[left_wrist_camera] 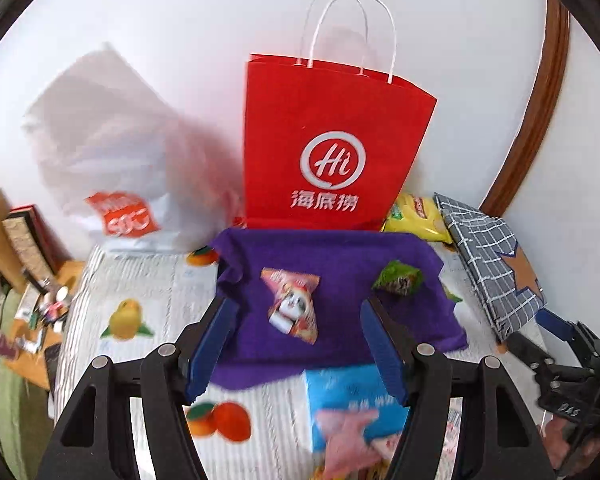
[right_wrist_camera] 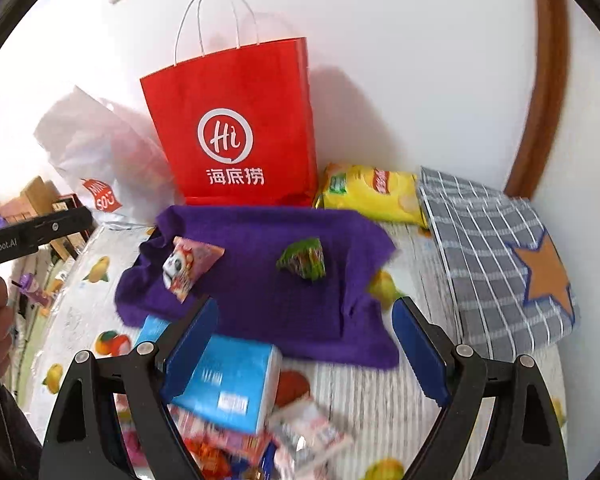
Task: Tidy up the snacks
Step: 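Move both tools back toward the snack pile, then grasp the white sachet with the right tool while the left tool grasps the pink bag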
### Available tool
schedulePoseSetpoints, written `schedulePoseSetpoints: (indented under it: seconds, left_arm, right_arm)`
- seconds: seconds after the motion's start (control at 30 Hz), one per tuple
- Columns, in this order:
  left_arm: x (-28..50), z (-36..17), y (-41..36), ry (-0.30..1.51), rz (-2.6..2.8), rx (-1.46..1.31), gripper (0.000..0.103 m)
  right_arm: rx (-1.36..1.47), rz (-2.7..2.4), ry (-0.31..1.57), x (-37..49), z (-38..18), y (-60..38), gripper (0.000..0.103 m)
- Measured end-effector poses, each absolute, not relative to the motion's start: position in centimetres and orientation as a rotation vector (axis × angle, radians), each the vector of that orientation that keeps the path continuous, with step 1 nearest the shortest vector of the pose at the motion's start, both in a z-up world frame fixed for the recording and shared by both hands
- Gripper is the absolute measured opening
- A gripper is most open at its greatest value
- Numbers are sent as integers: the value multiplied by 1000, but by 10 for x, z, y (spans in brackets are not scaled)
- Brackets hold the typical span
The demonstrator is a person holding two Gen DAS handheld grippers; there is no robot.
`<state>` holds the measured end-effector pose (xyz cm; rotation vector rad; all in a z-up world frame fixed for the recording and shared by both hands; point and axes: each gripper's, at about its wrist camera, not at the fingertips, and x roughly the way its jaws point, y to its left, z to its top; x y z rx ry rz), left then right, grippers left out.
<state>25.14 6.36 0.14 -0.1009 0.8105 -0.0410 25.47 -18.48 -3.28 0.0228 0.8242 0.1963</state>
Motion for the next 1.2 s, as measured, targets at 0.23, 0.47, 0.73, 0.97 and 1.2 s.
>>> schedulePoseSetpoints:
  seconds: [0.23,0.47,0.73,0.97,1.2]
  left_arm:
    - [193,-12,66,803,-33,-102,67]
    - [156,-34,63,817,-54,-129,67]
    - [139,-69,65,882,-56,-162,67]
    - [139,-91,71,903,-23,-141,69]
    - [149,-100,78,925,-28,-161,70]
  right_arm:
    - [60,193,810,203,-34,-213,89]
    - [64,152,762,160,-51,-233,89]
    - [65,187,764,142,-90,-228,88]
    - [15,293,842,156,-130,-212,79]
    - [-86,352,899,178,-154,-196,79]
